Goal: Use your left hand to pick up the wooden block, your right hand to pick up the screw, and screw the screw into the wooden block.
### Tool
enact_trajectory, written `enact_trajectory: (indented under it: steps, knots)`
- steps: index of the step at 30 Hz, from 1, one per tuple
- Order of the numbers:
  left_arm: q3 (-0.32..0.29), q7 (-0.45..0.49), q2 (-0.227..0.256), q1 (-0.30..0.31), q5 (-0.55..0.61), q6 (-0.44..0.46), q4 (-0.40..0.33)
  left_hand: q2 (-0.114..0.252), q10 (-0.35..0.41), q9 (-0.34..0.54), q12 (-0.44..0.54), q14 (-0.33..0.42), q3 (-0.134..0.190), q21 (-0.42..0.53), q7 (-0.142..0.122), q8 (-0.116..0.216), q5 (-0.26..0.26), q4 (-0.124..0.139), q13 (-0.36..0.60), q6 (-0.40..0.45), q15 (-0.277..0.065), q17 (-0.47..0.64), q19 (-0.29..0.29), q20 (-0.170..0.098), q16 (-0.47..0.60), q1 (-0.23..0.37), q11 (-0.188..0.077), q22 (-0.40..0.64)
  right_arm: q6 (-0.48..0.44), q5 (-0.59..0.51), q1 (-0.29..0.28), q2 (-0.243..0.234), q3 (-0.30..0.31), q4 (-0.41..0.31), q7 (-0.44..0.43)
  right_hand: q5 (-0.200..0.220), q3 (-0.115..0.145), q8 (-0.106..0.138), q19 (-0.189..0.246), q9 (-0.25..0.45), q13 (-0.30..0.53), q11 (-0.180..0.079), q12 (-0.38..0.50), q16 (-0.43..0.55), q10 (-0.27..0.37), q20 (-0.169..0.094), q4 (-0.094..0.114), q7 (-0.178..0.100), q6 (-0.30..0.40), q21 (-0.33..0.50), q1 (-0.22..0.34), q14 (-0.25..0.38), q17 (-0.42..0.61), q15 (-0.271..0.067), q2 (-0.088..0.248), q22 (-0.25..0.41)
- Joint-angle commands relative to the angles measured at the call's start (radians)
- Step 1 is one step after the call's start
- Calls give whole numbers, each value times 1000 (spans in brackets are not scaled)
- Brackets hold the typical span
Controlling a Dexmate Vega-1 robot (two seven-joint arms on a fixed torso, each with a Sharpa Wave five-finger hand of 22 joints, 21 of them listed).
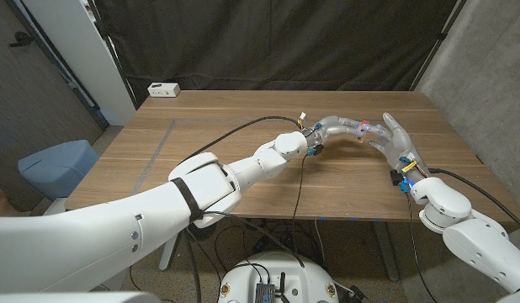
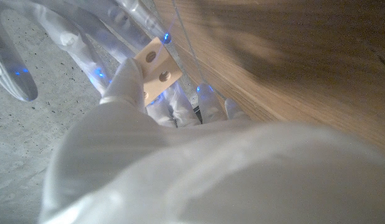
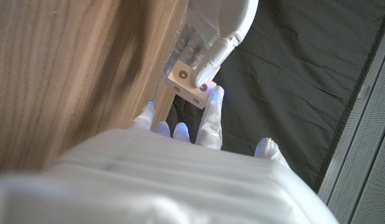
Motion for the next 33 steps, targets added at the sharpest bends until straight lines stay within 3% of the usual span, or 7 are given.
enact_trajectory:
  steps: [1, 14, 17, 20, 27, 33]
  knots:
    - [-2, 3, 0, -2, 0, -5, 7, 40, 13, 4, 18, 12, 45, 0, 33, 8, 5, 43, 4, 81, -96, 1, 9, 1, -1, -18, -1, 3, 4, -8, -11, 7, 9, -5, -17, 4, -3, -1, -1, 2, 2, 2, 2, 0, 3, 9, 2, 2, 8, 2, 0, -6, 0, -7, 8, 3]
    - [-4, 5, -2, -4, -1, -14, 17, 39, 14, 4, 18, 12, 46, 0, 32, 8, 5, 43, 4, 82, -97, 1, 8, 1, -1, -18, -1, 3, 6, -32, -26, 25, 25, -20, -54, 5, -2, -9, 3, 2, 2, 14, 0, 0, 9, 9, 1, 5, 8, 3, 2, 0, -1, -7, 9, 3]
    - [-5, 5, -3, -4, -1, -17, 20, 40, 14, 4, 18, 12, 46, 0, 34, 9, 5, 44, 4, 83, -97, 1, 8, 1, -1, -19, -1, 3, 3, -32, -22, 27, 25, -18, -53, 5, -2, -22, 3, 2, 2, 40, -4, -1, 5, 10, 0, 6, -11, 3, 4, 1, -1, -4, 8, 3]
    - [-5, 5, -4, -6, -1, -19, 23, 39, 14, 4, 18, 12, 46, 0, 34, 9, 5, 43, 4, 82, -97, 1, 8, 1, -1, -18, -1, 3, 2, -31, -17, 29, 24, -15, -51, 5, -3, -32, 4, 2, 2, 47, -8, -2, -1, 10, -1, 5, -30, 3, 5, 0, -1, -3, 8, 3]
    - [-4, 4, 0, -5, 0, -16, 14, 39, 14, 4, 18, 12, 46, 0, 32, 9, 5, 42, 5, 83, -98, 1, 9, 0, -1, -17, -1, 3, -5, -28, -7, 30, 23, -10, -49, 6, -4, -54, 5, 3, 3, 53, -17, -6, -23, 13, -2, 10, -75, 2, 7, -6, -1, 2, 6, 3]
    - [-3, 4, 2, -5, 0, -11, 7, 40, 15, 4, 18, 11, 46, 0, 32, 9, 5, 42, 4, 84, -99, 1, 9, 1, -1, -16, -1, 3, -13, -18, 4, 27, 20, -2, -37, 5, -5, -69, -2, 3, 3, 60, -23, -10, -51, 18, -3, -3, -126, -1, 7, -17, 0, 3, 4, 3]
